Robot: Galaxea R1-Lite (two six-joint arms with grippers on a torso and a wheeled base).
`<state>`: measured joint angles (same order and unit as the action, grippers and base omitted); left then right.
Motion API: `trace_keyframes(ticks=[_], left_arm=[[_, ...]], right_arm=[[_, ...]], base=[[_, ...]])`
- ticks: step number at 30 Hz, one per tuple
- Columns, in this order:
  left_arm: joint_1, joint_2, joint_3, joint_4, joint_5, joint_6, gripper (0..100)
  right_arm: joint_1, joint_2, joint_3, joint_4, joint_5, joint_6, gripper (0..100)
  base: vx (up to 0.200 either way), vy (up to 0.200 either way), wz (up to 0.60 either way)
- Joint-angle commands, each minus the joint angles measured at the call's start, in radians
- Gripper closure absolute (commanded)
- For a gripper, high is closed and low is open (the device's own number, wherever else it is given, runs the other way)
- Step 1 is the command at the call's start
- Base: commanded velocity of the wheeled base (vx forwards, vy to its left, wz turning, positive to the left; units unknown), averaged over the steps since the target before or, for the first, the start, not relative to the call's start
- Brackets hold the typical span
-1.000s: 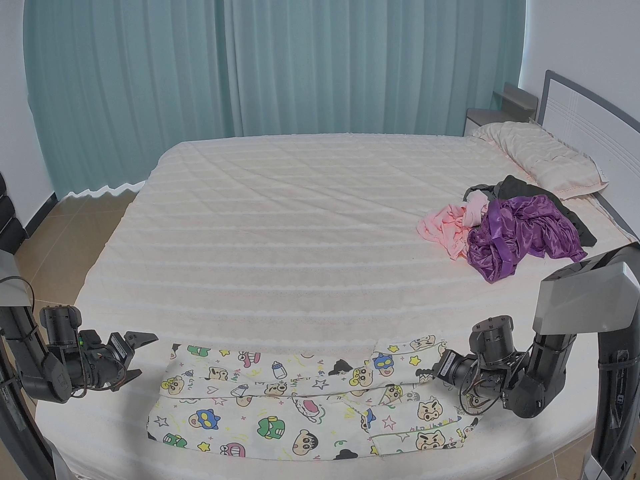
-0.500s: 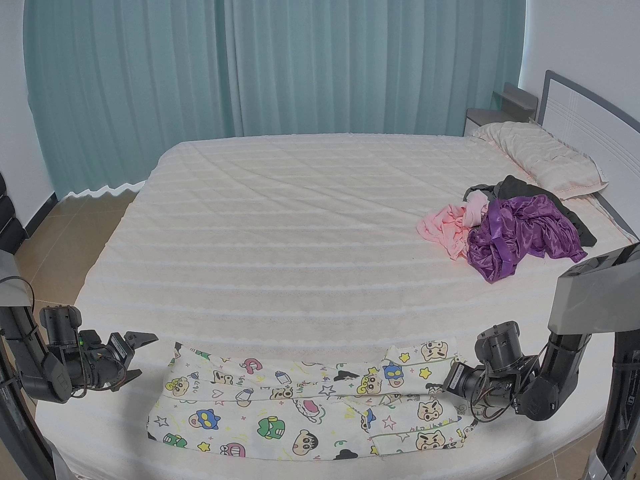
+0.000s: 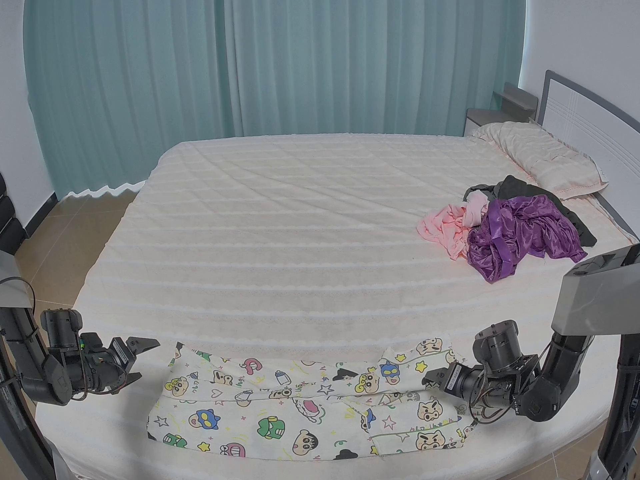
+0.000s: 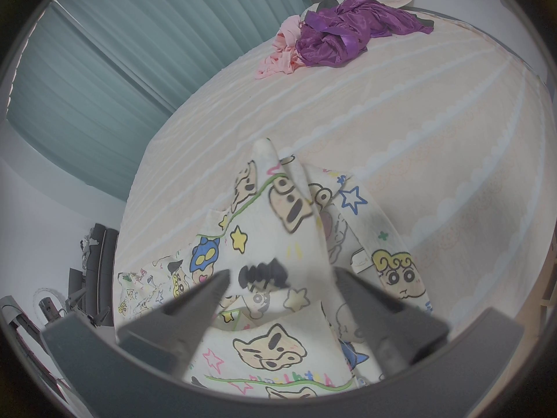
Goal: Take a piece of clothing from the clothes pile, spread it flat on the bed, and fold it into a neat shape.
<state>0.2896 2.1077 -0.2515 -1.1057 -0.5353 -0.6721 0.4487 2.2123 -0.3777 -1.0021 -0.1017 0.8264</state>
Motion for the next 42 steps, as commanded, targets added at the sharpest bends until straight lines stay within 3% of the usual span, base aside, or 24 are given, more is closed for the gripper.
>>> trace_keyframes(ticks=[1, 6, 11, 16, 20, 23, 31, 42], left_arm=[[0.0, 0.002, 0.02, 0.0, 0.0, 0.028, 0], [-0.055, 0.0, 0.063, -0.014, 0.023, 0.088, 0], [-0.141, 0.026, 0.057, -0.034, 0.132, 0.089, 0], [-0.162, 0.106, -0.003, -0.098, 0.195, 0.092, 0], [-0.164, 0.16, -0.023, -0.138, 0.198, 0.117, 0], [-0.164, 0.19, -0.046, -0.137, 0.198, 0.2, 0], [-0.237, 0.19, -0.084, -0.137, 0.198, 0.21, 0], [-0.257, 0.201, -0.111, -0.128, 0.199, 0.246, 0]], right_arm=[[-0.004, -0.04, -0.001, -0.003, -0.006, 0.0, 0], [-0.01, -0.095, 0.003, -0.001, -0.007, 0.0, 0], [-0.004, -0.097, 0.003, -0.001, -0.042, -0.001, 0], [0.001, -0.1, 0.006, -0.001, -0.044, -0.001, 0], [0.001, -0.095, 0.008, -0.001, -0.044, 0.0, 0], [0.001, -0.099, 0.01, -0.003, -0.042, 0.0, 0], [0.001, -0.095, 0.011, -0.001, -0.042, 0.0, 0], [0.011, -0.097, 0.013, -0.001, -0.044, 0.0, 0]], base=[[0.0, 0.0, 0.0], [0.0, 0.0, 0.0], [0.0, 0.0, 0.0], [0.0, 0.0, 0.0], [0.0, 0.0, 0.0], [0.0, 0.0, 0.0], [0.0, 0.0, 0.0], [0.0, 0.0, 0.0]])
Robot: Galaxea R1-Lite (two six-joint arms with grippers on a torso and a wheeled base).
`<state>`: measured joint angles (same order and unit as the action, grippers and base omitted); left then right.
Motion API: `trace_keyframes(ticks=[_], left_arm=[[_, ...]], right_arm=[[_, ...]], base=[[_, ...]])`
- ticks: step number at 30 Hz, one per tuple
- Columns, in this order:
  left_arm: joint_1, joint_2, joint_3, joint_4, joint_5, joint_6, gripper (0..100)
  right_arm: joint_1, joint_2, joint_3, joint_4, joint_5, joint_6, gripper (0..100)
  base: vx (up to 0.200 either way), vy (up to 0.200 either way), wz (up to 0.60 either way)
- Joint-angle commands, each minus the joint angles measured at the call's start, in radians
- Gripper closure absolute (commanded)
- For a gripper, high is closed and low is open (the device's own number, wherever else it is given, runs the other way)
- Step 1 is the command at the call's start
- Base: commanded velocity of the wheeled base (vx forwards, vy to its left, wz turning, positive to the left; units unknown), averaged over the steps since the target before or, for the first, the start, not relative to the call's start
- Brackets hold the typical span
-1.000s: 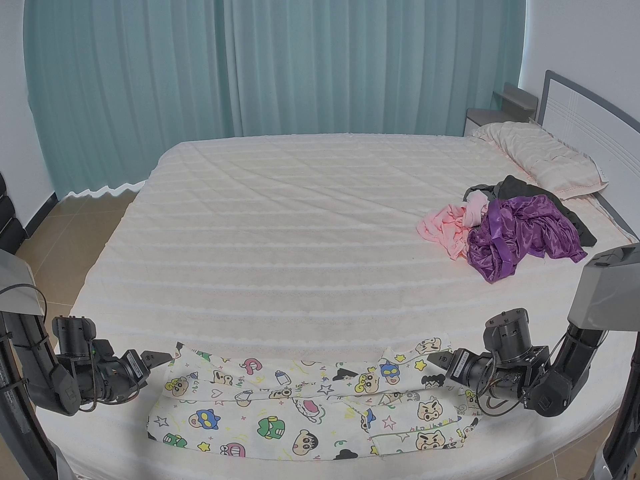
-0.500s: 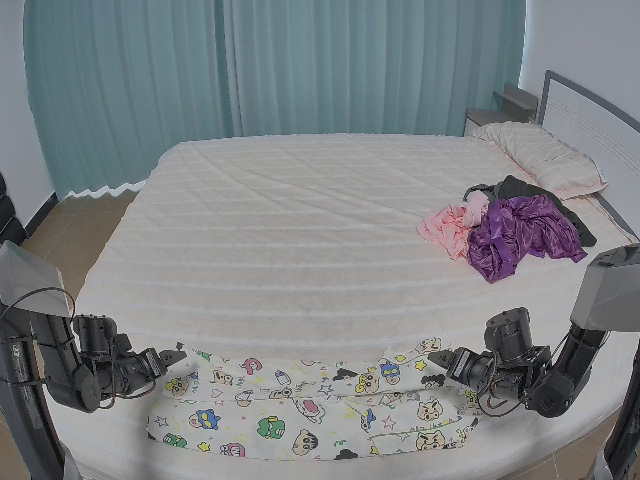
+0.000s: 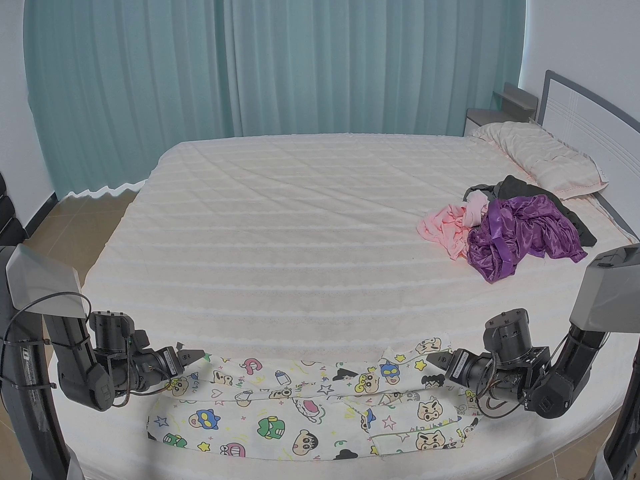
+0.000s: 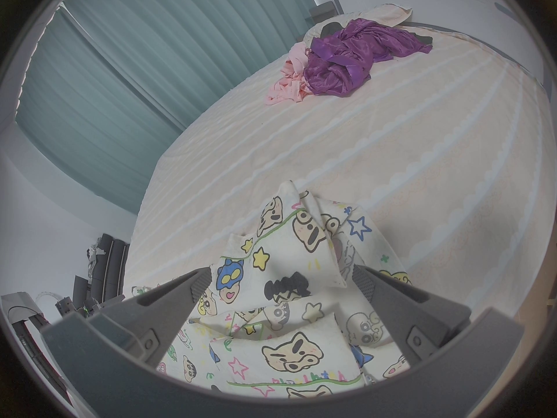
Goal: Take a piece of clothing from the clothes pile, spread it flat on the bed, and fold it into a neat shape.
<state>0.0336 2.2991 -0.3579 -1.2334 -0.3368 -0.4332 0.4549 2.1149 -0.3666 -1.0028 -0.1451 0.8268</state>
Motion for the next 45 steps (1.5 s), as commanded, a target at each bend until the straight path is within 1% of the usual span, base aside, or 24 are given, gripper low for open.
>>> trace_keyframes(ticks=[1, 5, 19, 20, 21, 22, 23, 25, 31, 34, 45], left_arm=[[0.002, 0.016, -0.004, 0.0, 0.002, 0.017, 0], [0.011, 0.036, -0.003, 0.002, 0.007, 0.06, 0], [0.012, 0.054, -0.006, 0.003, 0.009, 0.064, 0], [0.011, 0.054, -0.006, 0.003, 0.009, 0.065, 100], [0.009, 0.052, 0.0, 0.003, 0.01, 0.074, 100], [0.009, 0.051, 0.014, 0.003, 0.01, 0.122, 100], [0.014, 0.049, 0.022, 0.003, 0.012, 0.146, 100], [0.022, 0.045, 0.025, 0.003, 0.012, 0.166, 100], [0.049, 0.031, 0.027, 0.002, 0.053, 0.172, 100], [0.06, 0.011, 0.025, -0.005, 0.053, 0.169, 100], [0.049, -0.093, 0.007, -0.006, 0.042, 0.148, 100]], right_arm=[[0.007, 0.0, 0.003, 0.0, -0.001, 0.0, 0], [0.005, -0.001, 0.006, -0.002, -0.001, 0.0, 0], [0.005, 0.002, 0.006, -0.002, -0.001, 0.0, 0], [0.004, 0.002, 0.006, -0.002, -0.001, 0.0, 0], [0.002, 0.002, 0.006, -0.002, -0.001, 0.0, 0], [-0.001, 0.004, 0.006, -0.002, 0.001, 0.0, 0], [-0.002, 0.004, 0.005, -0.002, 0.001, 0.0, 0], [-0.004, 0.004, 0.005, -0.002, 0.001, 0.0, 0], [-0.004, 0.004, 0.005, -0.002, 0.001, 0.0, 0], [-0.004, 0.004, 0.005, -0.002, 0.001, 0.0, 0], [-0.005, 0.01, -0.003, -0.002, 0.001, 0.0, 0]], base=[[0.0, 0.0, 0.0], [0.0, 0.0, 0.0], [0.0, 0.0, 0.0], [0.0, 0.0, 0.0], [0.0, 0.0, 0.0], [0.0, 0.0, 0.0], [0.0, 0.0, 0.0], [0.0, 0.0, 0.0], [0.0, 0.0, 0.0], [0.0, 0.0, 0.0], [0.0, 0.0, 0.0]])
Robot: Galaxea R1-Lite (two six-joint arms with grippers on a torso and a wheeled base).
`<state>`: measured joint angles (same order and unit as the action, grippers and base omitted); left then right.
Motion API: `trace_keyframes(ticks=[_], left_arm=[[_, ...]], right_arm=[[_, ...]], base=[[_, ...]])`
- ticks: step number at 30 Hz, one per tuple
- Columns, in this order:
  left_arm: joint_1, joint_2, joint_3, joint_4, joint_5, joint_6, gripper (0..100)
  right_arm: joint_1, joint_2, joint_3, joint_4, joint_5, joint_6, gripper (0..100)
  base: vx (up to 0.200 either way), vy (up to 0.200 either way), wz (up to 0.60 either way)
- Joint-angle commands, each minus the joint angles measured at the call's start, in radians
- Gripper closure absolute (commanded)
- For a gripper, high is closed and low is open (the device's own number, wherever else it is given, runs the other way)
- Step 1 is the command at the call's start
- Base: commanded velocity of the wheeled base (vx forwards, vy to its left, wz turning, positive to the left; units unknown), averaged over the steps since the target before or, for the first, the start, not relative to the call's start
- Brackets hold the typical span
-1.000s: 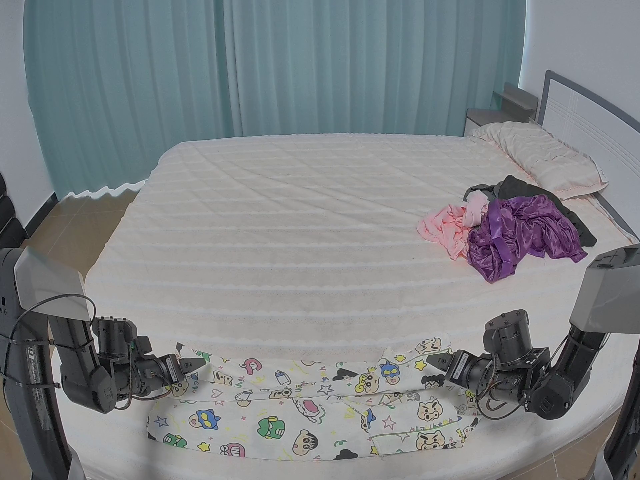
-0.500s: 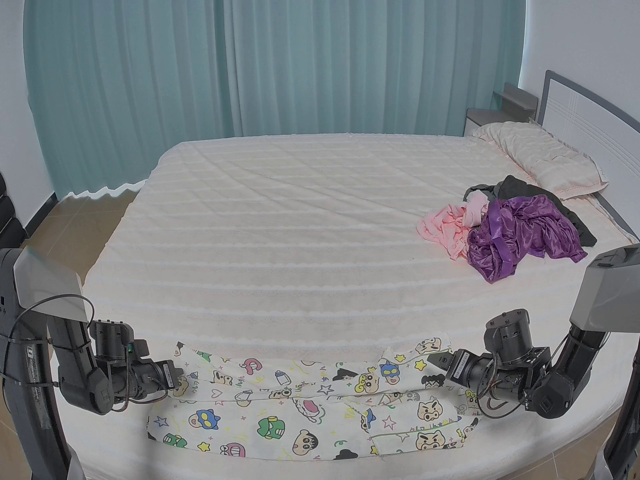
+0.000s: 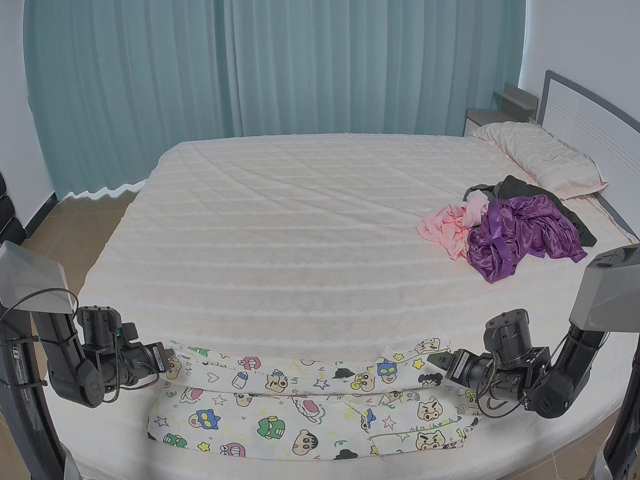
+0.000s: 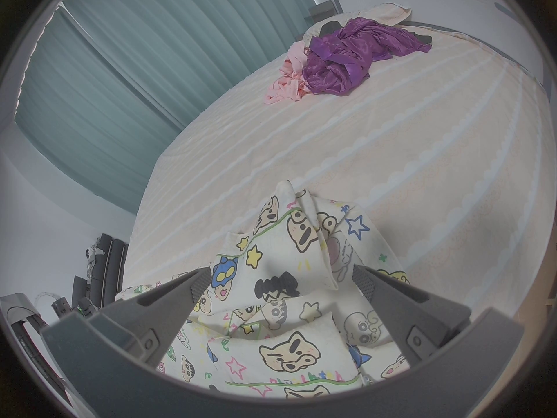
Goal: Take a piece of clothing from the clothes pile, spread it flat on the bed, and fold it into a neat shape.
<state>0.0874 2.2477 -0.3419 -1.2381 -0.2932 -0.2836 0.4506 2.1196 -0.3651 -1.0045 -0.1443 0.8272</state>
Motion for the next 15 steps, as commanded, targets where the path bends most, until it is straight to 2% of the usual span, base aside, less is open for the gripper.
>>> trace_keyframes(ticks=[1, 6, 10, 13, 15], left_arm=[[-0.005, -0.048, -0.017, -0.001, -0.001, -0.002, 100], [-0.006, -0.062, -0.032, -0.003, -0.001, -0.005, 100], [-0.02, -0.079, -0.063, -0.003, 0.0, -0.048, 100], [-0.037, -0.085, -0.078, -0.003, 0.002, -0.088, 100], [-0.049, -0.082, -0.085, -0.003, 0.002, -0.095, 100]], right_arm=[[-0.003, -0.004, -0.008, -0.002, 0.0, 0.001, 0], [-0.023, -0.081, -0.012, -0.049, 0.005, -0.005, 0], [-0.01, -0.081, -0.057, -0.016, 0.006, -0.02, 0], [0.011, -0.058, -0.146, 0.092, 0.006, -0.057, 0], [0.017, -0.046, -0.253, 0.216, 0.002, -0.091, 0]], base=[[0.0, 0.0, 0.0], [0.0, 0.0, 0.0], [0.0, 0.0, 0.0], [0.0, 0.0, 0.0], [0.0, 0.0, 0.0]])
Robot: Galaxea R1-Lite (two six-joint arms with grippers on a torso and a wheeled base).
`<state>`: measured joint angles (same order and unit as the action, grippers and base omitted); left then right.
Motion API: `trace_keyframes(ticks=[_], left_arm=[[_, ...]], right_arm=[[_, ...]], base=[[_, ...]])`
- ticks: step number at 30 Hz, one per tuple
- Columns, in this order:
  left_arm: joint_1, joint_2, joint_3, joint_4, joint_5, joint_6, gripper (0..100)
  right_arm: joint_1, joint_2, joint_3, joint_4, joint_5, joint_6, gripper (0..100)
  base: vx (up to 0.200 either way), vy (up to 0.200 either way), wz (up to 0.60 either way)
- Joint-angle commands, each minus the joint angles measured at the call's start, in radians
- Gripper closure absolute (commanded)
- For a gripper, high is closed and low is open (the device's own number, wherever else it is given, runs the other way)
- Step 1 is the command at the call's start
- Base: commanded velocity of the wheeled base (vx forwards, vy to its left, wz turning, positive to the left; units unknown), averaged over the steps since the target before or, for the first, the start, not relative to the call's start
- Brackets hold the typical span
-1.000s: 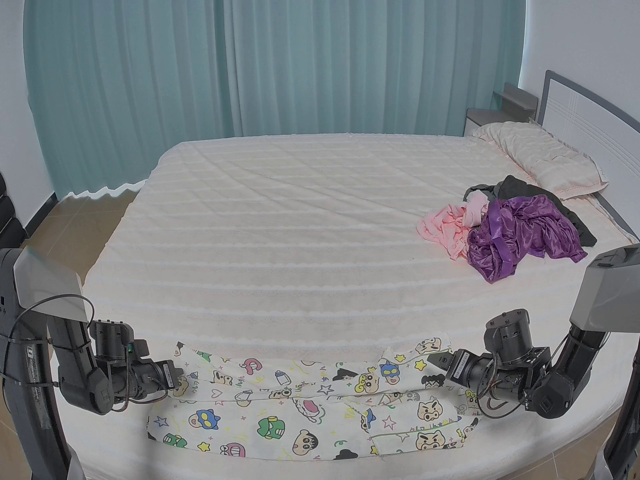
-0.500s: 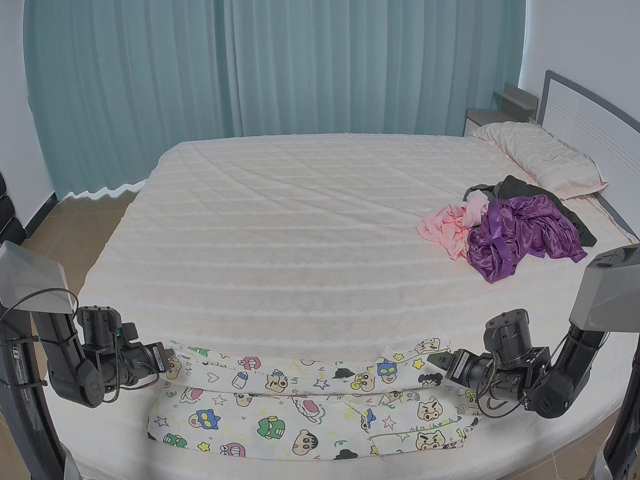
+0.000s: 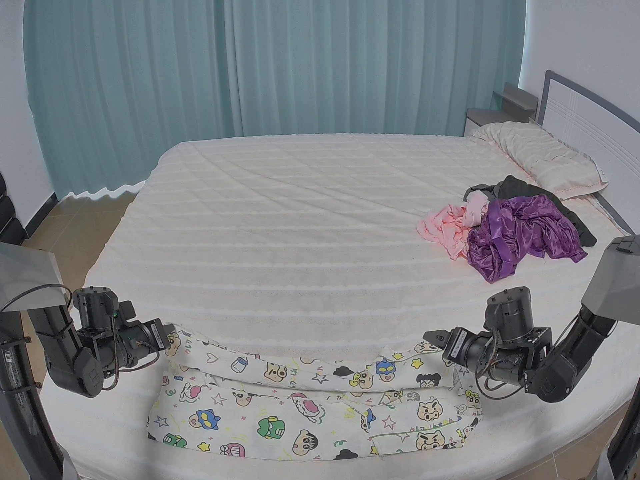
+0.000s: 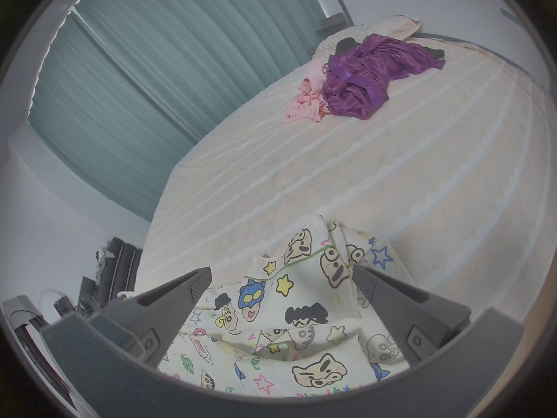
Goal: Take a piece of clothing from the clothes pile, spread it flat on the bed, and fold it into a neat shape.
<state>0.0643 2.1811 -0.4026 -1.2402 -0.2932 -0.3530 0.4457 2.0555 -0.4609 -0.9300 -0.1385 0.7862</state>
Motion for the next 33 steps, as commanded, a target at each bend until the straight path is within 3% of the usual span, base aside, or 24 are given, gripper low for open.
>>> trace_keyframes(ticks=[1, 3, 5, 10, 14, 15, 21, 33], left_arm=[[-0.031, -0.014, -0.024, -0.001, 0.002, -0.026, 100], [-0.035, -0.01, -0.025, -0.001, 0.002, -0.027, 100], [-0.044, -0.01, -0.024, -0.001, 0.002, -0.031, 100], [-0.047, -0.018, -0.022, -0.001, 0.009, -0.034, 100], [-0.044, -0.026, -0.022, -0.001, 0.011, -0.034, 100], [-0.037, -0.095, -0.021, 0.159, 0.005, -0.291, 100], [-0.037, -0.095, -0.019, 0.159, 0.005, -0.29, 100], [-0.037, -0.122, -0.015, 0.117, 0.005, -0.293, 100]], right_arm=[[0.025, 0.02, -0.214, 0.211, -0.003, -0.062, 0], [0.034, 0.026, -0.275, 0.3, -0.003, -0.068, 0], [0.057, 0.064, -0.43, 0.497, -0.007, -0.067, 0], [0.08, 0.179, -0.556, 0.628, -0.016, -0.071, 0], [0.09, 0.236, -0.573, 0.634, -0.035, -0.085, 0], [0.114, 0.359, -0.518, 0.547, -0.161, -0.104, 0], [0.14, 0.368, -0.51, 0.545, -0.204, -0.119, 0], [0.142, 0.374, -0.518, 0.543, -0.207, -0.119, 0]], base=[[0.0, 0.0, 0.0], [0.0, 0.0, 0.0], [0.0, 0.0, 0.0], [0.0, 0.0, 0.0], [0.0, 0.0, 0.0], [0.0, 0.0, 0.0], [0.0, 0.0, 0.0], [0.0, 0.0, 0.0]])
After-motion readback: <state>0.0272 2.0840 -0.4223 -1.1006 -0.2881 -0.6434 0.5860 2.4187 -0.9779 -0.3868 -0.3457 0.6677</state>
